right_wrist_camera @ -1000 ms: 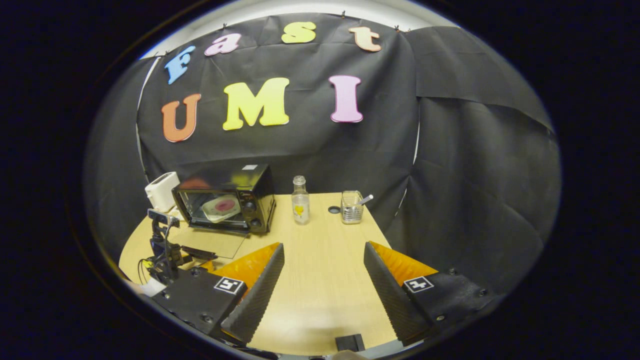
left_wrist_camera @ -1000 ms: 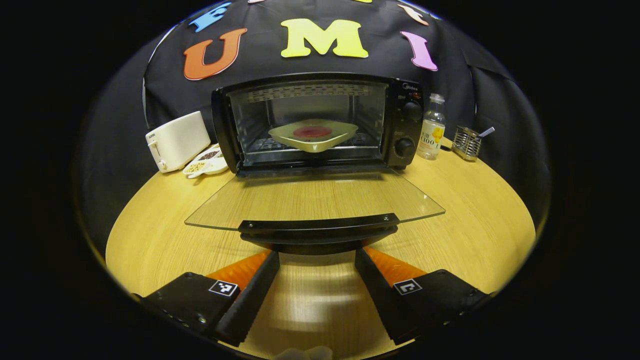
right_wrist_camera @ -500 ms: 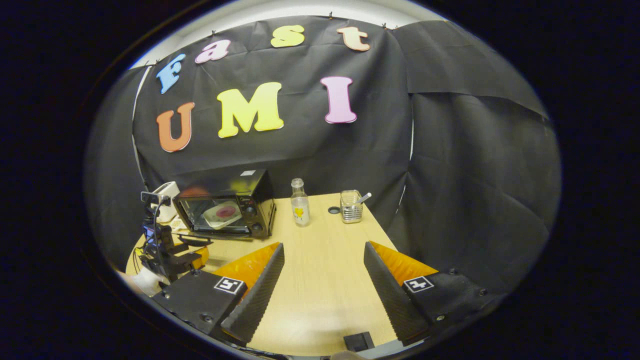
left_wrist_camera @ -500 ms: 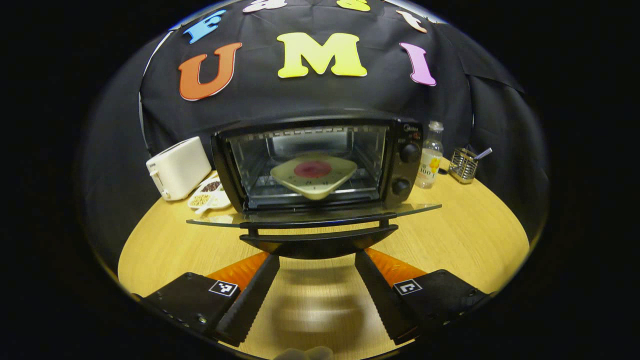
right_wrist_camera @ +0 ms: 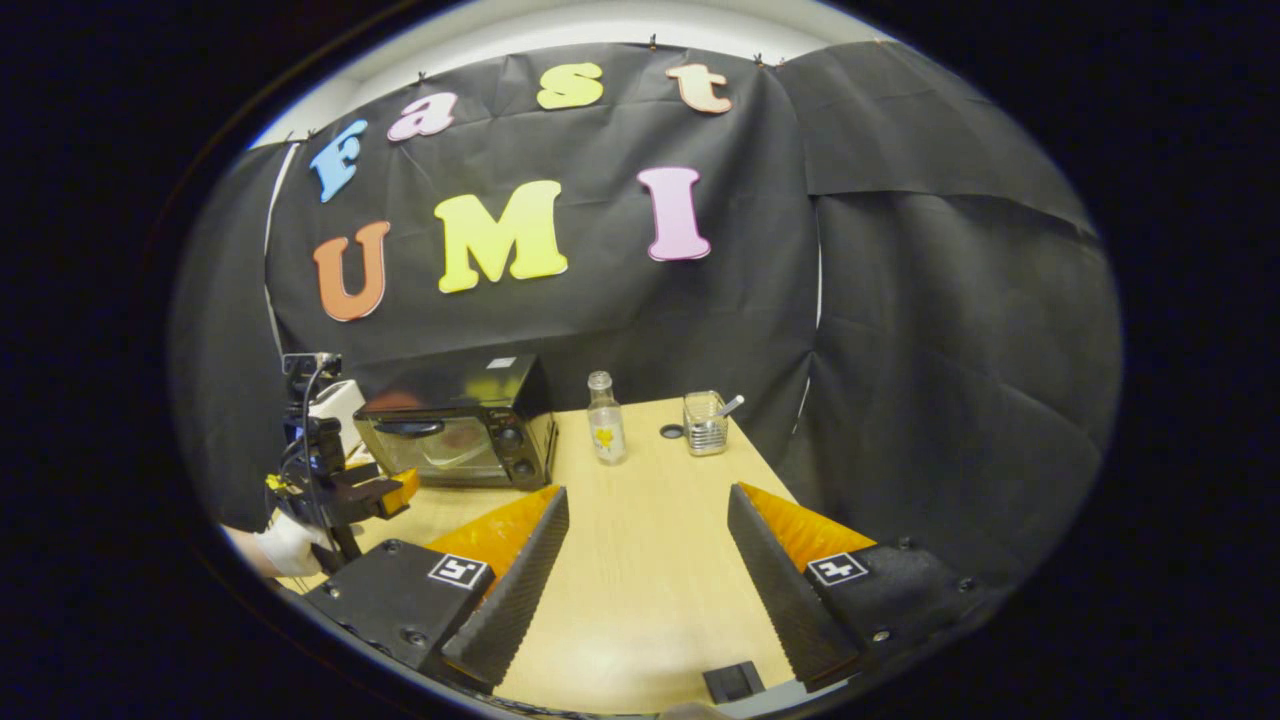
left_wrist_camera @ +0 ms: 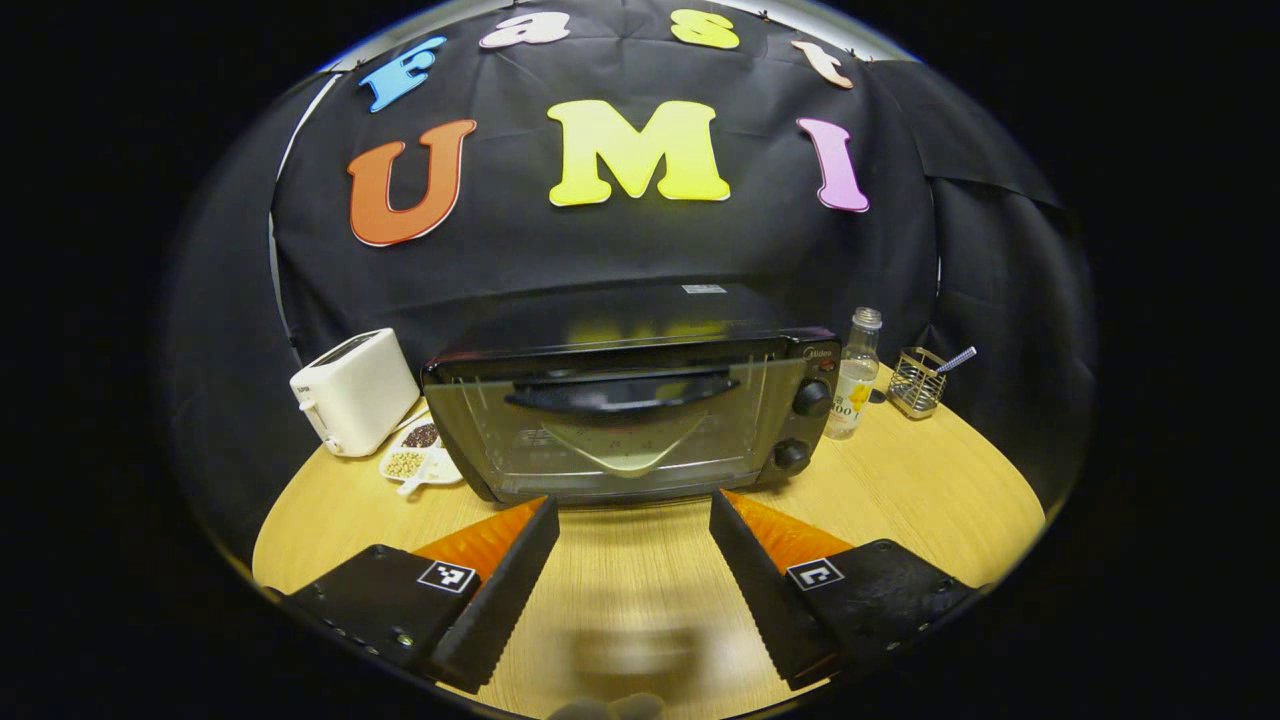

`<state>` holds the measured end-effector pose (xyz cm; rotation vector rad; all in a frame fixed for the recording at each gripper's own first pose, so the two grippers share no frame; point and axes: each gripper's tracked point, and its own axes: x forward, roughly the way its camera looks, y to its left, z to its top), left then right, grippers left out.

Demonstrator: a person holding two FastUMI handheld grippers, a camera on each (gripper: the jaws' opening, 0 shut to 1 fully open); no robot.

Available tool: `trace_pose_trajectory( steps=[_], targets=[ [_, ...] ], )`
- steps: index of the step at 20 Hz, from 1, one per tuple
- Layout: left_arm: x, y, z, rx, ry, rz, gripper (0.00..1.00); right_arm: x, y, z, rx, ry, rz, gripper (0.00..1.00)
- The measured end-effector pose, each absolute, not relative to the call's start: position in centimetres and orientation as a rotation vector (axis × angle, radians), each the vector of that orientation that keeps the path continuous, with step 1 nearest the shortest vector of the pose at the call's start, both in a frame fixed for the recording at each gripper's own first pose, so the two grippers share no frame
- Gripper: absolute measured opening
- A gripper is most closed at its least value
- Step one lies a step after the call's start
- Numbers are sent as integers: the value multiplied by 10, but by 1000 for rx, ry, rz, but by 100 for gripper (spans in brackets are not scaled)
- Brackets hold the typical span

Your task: Open the electric oven with the left hand, put the food in, and close the electric oven.

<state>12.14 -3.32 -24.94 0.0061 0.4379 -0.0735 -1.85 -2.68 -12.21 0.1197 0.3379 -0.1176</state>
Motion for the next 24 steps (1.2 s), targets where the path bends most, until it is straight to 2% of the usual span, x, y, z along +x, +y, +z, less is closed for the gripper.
trace_pose_trajectory(
  steps=[8,13,16,17,18,24],
  targets=[
    [91,-31,-243,-15,432,-102,97,-34,-5,-119,97,333,-118,96],
    [59,-41,-215,-11,396,-158,97,-54,6,-107,90,305,-125,96],
    [27,-45,-176,-16,333,-157,97,-70,5,-92,79,271,-101,96],
    [14,-45,-158,-22,300,-150,97,-77,-1,-89,74,269,-94,100],
    [-2,-44,-141,-28,271,-136,97,-86,-5,-83,77,258,-82,96],
    [-120,-51,-36,-35,84,-38,97,-160,-57,-26,58,110,11,96]
  ],
)
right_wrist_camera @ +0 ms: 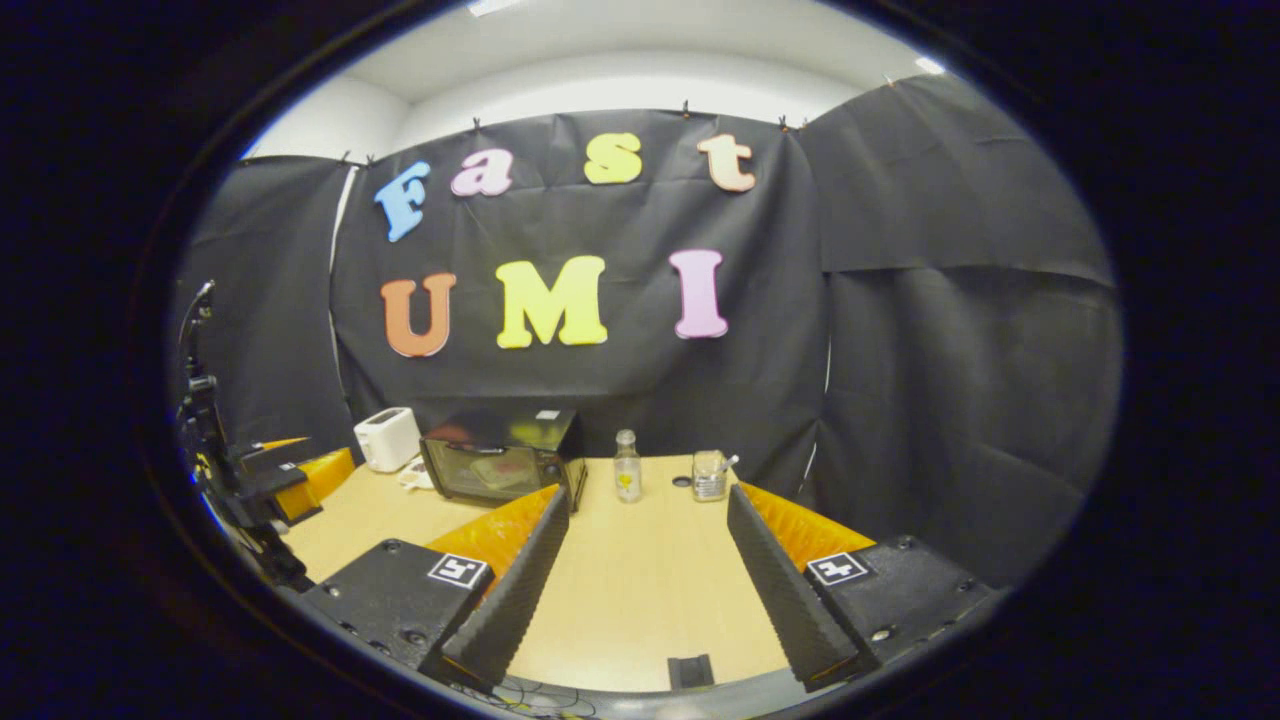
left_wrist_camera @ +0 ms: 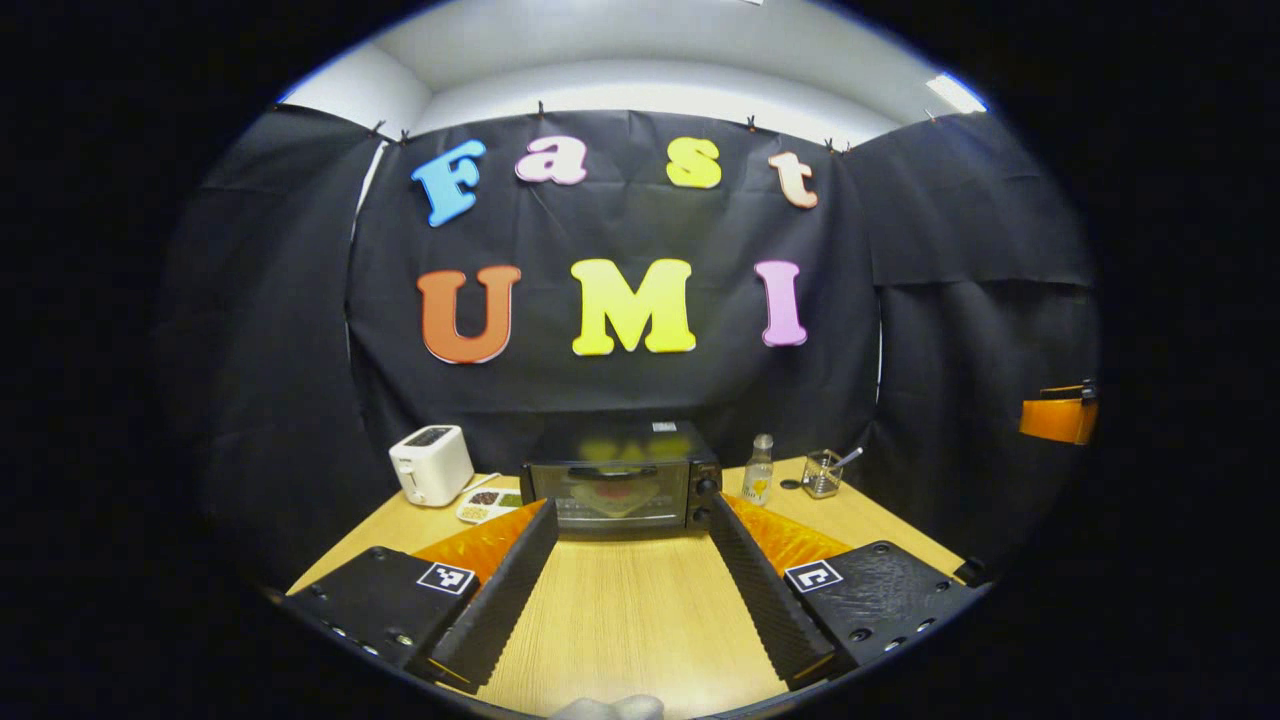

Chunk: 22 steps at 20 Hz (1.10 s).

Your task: Open the electric oven with the left hand, put the food in, and close the electric oven.

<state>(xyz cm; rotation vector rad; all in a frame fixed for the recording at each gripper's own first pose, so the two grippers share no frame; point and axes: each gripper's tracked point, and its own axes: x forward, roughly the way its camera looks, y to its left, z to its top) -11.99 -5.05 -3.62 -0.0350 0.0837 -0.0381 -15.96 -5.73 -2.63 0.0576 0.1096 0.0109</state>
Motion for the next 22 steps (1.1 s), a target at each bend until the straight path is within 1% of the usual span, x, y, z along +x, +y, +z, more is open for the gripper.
trace_pose_trajectory(
  steps=[4,9,12,15,20,21,22],
  targets=[
    [-193,-60,7,1,6,12,96,-198,-90,-8,66,27,38,96],
    [-242,-69,42,-9,-31,39,96,-223,-106,0,46,-13,52,96],
    [-256,-66,53,4,-46,64,96,-227,-105,-3,24,-26,69,96],
    [-263,-63,44,3,-20,82,96,-228,-98,-8,14,-20,96,96],
    [-266,-62,47,6,-10,95,96,-222,-102,-13,37,-6,91,96],
    [-265,-62,49,12,-15,94,100,-219,-105,-12,46,-9,84,96],
    [-262,-62,52,19,-19,91,96,-217,-108,-13,51,-1,73,96]
  ],
)
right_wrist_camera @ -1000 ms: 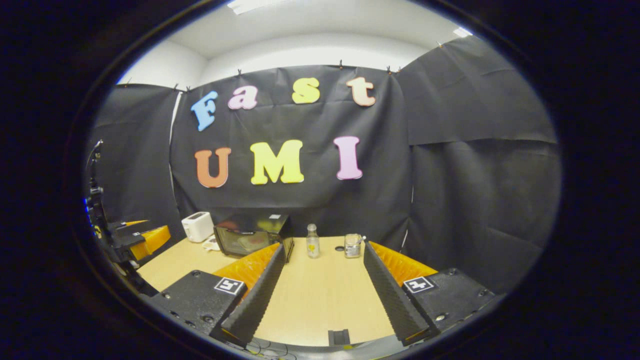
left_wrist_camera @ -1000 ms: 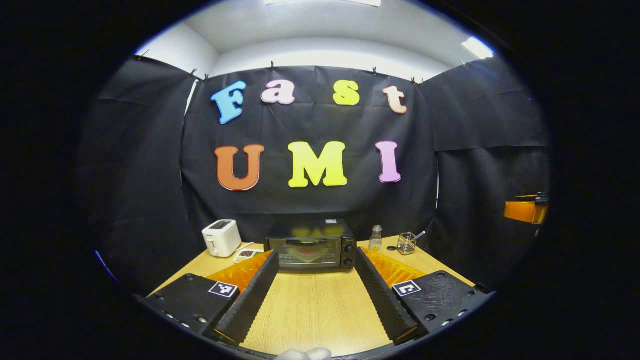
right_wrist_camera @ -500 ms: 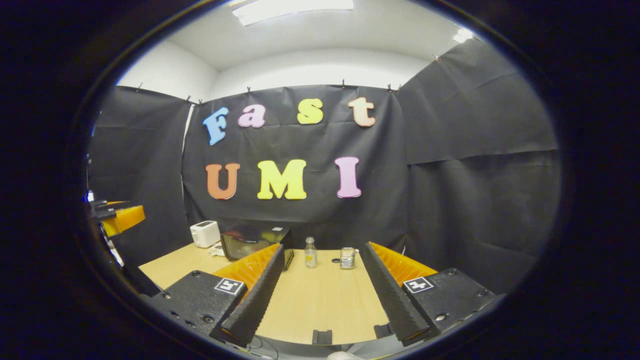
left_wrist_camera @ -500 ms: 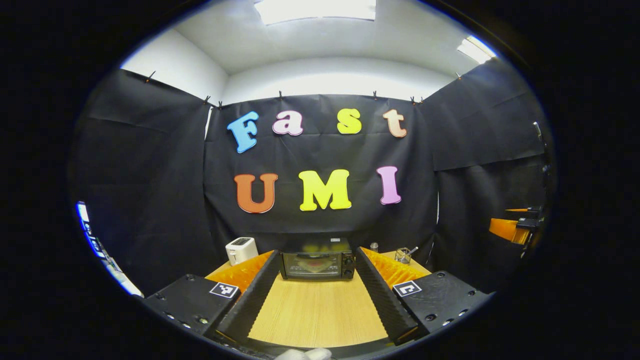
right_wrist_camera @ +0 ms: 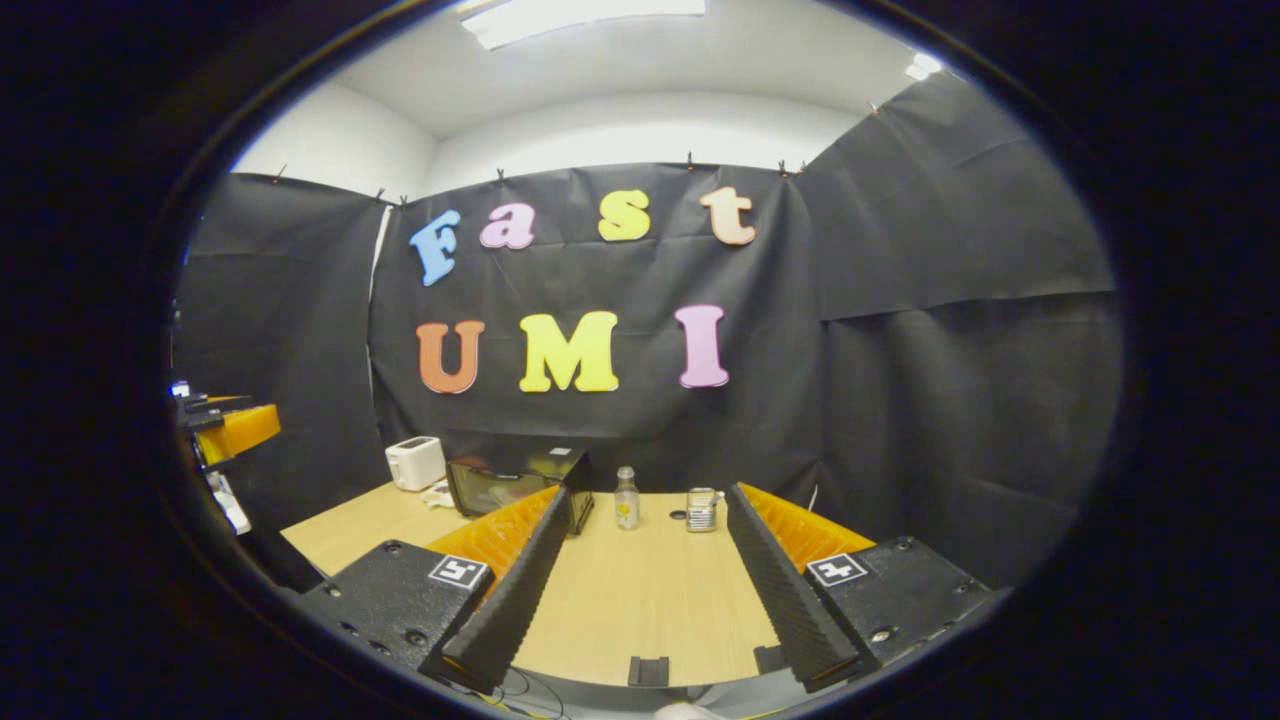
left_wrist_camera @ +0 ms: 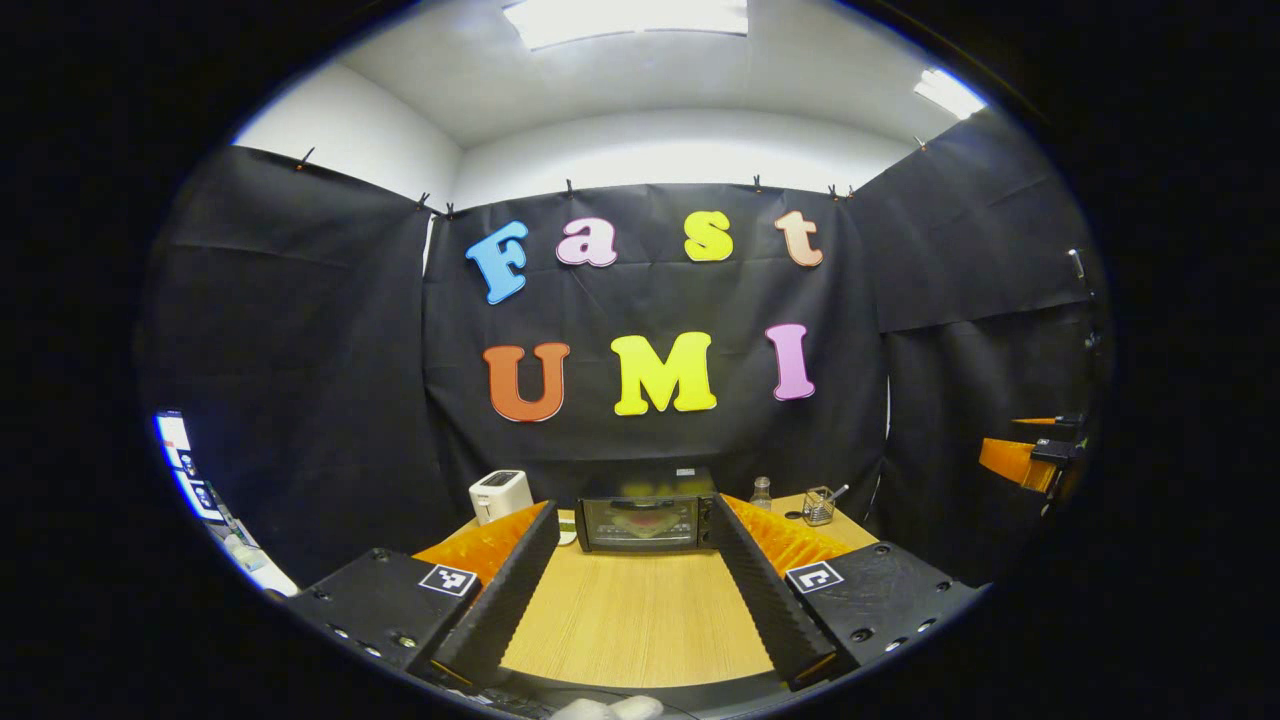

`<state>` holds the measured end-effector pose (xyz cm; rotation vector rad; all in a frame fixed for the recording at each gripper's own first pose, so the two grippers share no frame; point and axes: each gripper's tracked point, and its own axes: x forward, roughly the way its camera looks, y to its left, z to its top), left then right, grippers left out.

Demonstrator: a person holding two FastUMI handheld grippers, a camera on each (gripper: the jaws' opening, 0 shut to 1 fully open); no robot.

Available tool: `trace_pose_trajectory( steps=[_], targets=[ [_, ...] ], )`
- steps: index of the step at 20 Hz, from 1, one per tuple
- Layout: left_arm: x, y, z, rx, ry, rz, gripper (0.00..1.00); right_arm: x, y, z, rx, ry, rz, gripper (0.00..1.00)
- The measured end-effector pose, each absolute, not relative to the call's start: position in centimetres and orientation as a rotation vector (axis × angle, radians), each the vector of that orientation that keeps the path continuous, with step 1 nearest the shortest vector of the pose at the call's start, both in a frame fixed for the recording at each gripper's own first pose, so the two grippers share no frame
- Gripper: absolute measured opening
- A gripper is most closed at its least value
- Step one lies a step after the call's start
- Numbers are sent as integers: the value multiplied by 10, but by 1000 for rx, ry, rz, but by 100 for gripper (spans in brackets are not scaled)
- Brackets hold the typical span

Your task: Open the electric oven with the left hand, put the food in, and close the electric oven.

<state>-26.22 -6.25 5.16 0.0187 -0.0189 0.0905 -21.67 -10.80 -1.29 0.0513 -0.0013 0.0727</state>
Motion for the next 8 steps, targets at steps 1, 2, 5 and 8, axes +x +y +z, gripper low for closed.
trace_pose_trajectory(
  steps=[1,2,5,8],
  targets=[
    [-260,-63,51,20,-13,87,96,-216,-109,-14,50,-4,72,96],
    [-261,-65,52,22,-19,87,96,-217,-108,-10,49,-19,73,96],
    [-258,-63,48,17,-15,93,96,-212,-111,-17,37,-3,59,96],
    [-253,-63,47,30,-11,89,96,-208,-105,-18,54,8,64,96]
  ],
)
